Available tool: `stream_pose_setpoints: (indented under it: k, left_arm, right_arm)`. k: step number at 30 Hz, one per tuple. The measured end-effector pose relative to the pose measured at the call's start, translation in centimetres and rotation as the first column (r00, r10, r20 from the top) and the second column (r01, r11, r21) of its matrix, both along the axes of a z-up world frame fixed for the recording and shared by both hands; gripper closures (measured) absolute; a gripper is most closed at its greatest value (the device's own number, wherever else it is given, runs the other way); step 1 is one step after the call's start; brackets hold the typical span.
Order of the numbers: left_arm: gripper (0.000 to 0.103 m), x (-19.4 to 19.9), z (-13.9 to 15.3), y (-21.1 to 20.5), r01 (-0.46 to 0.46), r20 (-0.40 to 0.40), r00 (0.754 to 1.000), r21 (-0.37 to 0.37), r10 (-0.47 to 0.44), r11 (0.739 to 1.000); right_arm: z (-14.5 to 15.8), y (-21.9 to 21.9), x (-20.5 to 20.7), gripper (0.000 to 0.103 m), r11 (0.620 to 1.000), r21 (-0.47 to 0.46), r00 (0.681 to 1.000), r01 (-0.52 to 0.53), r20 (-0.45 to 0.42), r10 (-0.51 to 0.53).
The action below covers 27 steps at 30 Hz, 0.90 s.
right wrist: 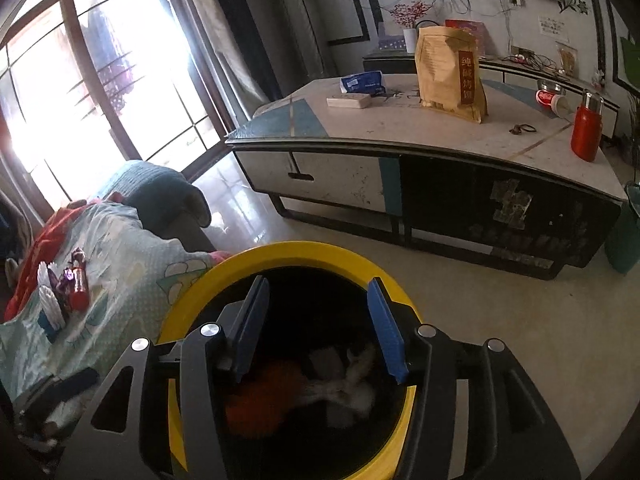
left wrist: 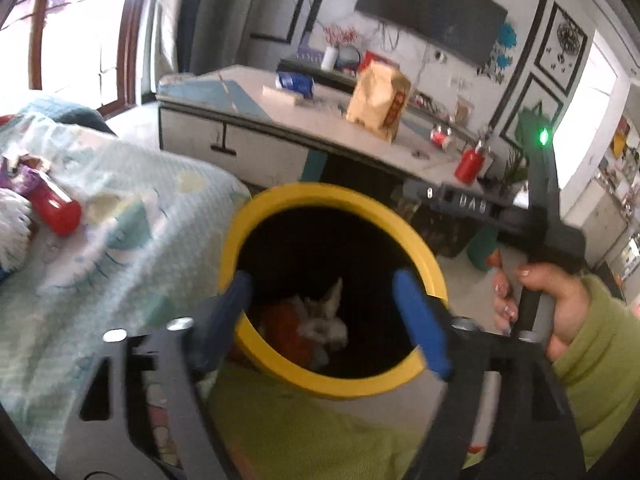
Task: Collect trash
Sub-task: 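Open both grippers to drop the red bag and wrapper into the bin, then move the left gripper to the red wrapper while the right approaches another foam bundle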
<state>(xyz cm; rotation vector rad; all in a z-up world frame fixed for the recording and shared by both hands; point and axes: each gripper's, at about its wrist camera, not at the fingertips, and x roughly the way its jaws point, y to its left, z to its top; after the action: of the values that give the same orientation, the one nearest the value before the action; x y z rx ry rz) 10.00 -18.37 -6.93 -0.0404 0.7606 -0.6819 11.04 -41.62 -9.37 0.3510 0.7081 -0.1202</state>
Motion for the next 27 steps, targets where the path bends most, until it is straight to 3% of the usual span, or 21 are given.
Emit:
stream_pose_setpoints:
  k: [4,14,27]
  left_arm:
    - [0.011,-0.6,1.7,1.3,-0.053,0.076,0.996,-0.010,0.054,0.999]
    - [0.011,-1.0,4.2,5.3,-0.196,0.150,0.969,-0.030,0.198,0.980]
    - [0.011,-0.6,5.9,11.6,-0.374,0.174,0.907,-0.091,0.384,0.923]
  right_arm:
    - [1.4,0.9,-0.4,0.053,1.000,0.000,0.999,-0.025,0.046,0.025]
    - [5.5,5.2,-1.8,0.045,0.992,-0.032,0.977,-0.121,0.176,0.125]
    - [7.5,10.9,-2.6,0.043,0.966,-0.064,0.940,-0.251,0.220,0.259]
